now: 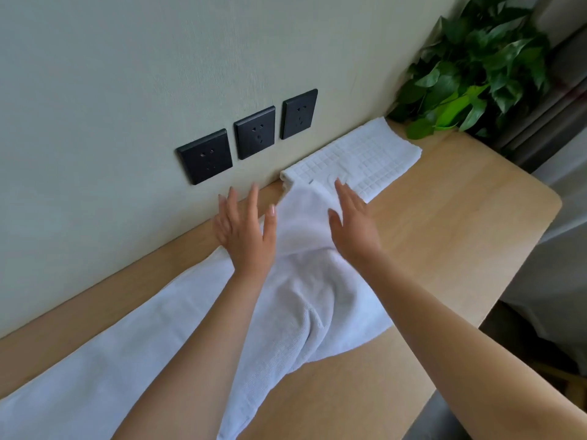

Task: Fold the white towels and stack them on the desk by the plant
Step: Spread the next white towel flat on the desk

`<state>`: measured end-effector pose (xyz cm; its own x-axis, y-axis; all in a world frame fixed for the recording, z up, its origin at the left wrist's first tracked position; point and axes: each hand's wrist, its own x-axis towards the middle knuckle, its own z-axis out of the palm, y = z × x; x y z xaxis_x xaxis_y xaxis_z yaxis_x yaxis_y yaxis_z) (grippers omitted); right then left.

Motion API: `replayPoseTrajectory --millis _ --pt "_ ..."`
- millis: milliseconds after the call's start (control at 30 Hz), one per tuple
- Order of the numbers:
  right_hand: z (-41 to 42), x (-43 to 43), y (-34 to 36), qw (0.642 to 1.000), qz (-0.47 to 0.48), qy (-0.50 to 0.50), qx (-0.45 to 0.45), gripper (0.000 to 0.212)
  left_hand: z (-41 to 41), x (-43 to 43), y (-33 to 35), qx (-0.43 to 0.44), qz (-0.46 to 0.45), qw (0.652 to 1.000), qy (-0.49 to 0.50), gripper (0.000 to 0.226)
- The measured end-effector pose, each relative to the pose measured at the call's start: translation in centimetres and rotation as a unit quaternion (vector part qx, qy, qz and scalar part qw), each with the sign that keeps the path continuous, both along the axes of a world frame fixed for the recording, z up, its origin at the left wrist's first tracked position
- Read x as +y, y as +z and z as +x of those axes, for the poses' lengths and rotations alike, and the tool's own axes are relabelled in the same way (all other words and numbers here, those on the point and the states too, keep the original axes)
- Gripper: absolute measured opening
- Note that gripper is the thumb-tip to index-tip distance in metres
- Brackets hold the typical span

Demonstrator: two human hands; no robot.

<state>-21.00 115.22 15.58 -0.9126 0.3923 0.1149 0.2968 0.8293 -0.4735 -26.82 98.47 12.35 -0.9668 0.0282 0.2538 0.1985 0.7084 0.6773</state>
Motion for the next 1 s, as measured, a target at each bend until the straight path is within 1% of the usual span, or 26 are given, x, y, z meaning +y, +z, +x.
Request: replayPoseTrajectory --millis 67,100,133,200,267,333,567,667,733,800,900,933,1000 --pt "0.6 -1.7 -1.8 0.998 0.004 0.064 0.011 0.051 2.1 -0.9 -2.2 -0.015 -0.064 0.997 -0.035 0.053" --pt "1.3 -2.8 -3.0 0.994 -0.001 0.106 -0.004 0.05 3.2 -1.5 -3.5 -0.034 -0.096 0.993 -0.054 0.056" --pt "2.2 -3.8 -4.4 0.988 -0.004 0.148 -0.037 0.055 4.4 -2.3 -4.7 -0.069 -0.127 0.987 -0.069 0.059" --pt "4.1 -5.6 -7.0 0.967 0.014 0.216 -0.136 0.07 6.5 -4.2 -7.1 -0.15 -0.19 0.967 -0.08 0.067" --pt "5.7 -6.5 -8.8 0.946 0.049 0.246 -0.207 0.078 8.1 -6.0 -8.7 -0.171 -0.251 0.949 -0.085 0.068" --pt "6.4 -6.7 -9.3 0.942 0.064 0.246 -0.221 0.08 8.8 -7.0 -9.1 -0.16 -0.276 0.944 -0.087 0.063" --pt "8.9 -8.0 -9.1 0.93 0.08 0.266 -0.239 0.08 11.7 -8.5 -8.7 -0.157 -0.292 0.939 -0.086 0.054" --pt "11.1 -9.1 -9.3 0.927 0.08 0.279 -0.237 0.078 14.2 -9.8 -8.8 -0.146 -0.282 0.945 -0.081 0.051" --pt "12.4 -9.8 -9.3 0.925 0.082 0.286 -0.237 0.077 15.5 -10.5 -8.7 -0.155 -0.273 0.946 -0.082 0.05" --pt "13.1 -10.2 -9.1 0.924 0.082 0.289 -0.238 0.078 16.4 -11.4 -8.3 -0.174 -0.254 0.947 -0.096 0.054" --pt "13.1 -10.6 -8.9 0.927 0.076 0.28 -0.24 0.08 17.2 -13.6 -7.6 -0.169 -0.166 0.964 -0.118 0.062" --pt "13.0 -10.9 -8.8 0.929 0.067 0.279 -0.233 0.081 17.6 -14.6 -7.3 -0.153 -0.152 0.971 -0.104 0.061" --pt "12.9 -11.8 -8.4 0.93 0.045 0.307 -0.195 0.076 18.7 -17.0 -6.7 -0.13 -0.16 0.977 -0.064 0.057"
